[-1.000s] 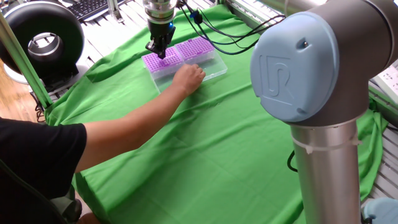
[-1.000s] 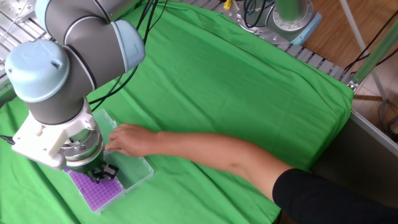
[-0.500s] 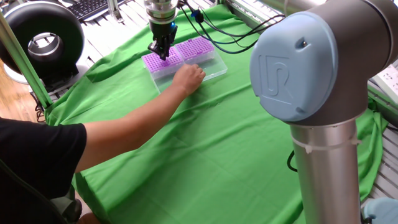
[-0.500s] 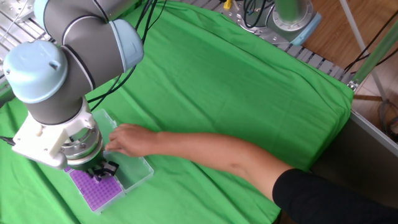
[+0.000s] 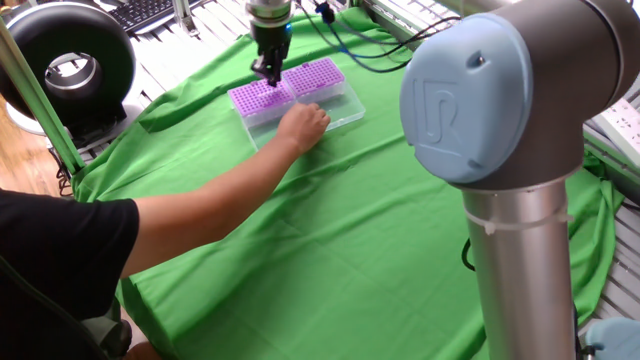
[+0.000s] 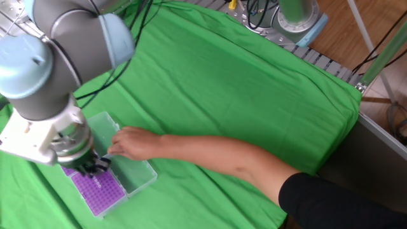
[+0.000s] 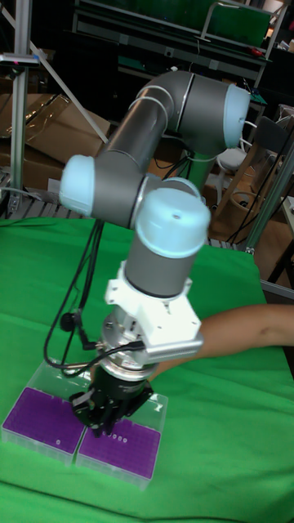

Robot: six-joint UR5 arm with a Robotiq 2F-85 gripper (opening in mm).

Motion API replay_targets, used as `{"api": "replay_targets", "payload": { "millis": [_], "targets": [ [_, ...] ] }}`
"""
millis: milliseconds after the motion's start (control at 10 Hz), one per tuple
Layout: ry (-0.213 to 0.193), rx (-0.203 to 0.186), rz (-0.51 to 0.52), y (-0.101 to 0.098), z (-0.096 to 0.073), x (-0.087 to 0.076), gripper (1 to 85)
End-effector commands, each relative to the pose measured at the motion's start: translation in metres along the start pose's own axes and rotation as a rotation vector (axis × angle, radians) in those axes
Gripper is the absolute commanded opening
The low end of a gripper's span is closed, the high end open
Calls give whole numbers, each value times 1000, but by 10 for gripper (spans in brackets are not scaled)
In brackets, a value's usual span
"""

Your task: Insert a small pipette tip into the holder for small pipette tips

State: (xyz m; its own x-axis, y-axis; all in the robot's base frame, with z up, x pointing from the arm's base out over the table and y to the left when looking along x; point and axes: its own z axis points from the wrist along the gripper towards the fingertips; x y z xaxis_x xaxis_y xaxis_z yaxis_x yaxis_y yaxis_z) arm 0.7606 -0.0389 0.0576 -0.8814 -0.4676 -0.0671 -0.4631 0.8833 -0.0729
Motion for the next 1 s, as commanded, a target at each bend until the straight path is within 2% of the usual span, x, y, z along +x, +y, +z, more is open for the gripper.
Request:
{"api": "replay_targets", "payload": {
  "millis": [0, 300, 900],
  "targets": [
    [-17, -3, -66, -37, 2, 10, 223],
    [-21, -10, -68, -47, -1, 14, 223],
    [-46, -4, -66, -49, 9, 9, 223]
  ]
}}
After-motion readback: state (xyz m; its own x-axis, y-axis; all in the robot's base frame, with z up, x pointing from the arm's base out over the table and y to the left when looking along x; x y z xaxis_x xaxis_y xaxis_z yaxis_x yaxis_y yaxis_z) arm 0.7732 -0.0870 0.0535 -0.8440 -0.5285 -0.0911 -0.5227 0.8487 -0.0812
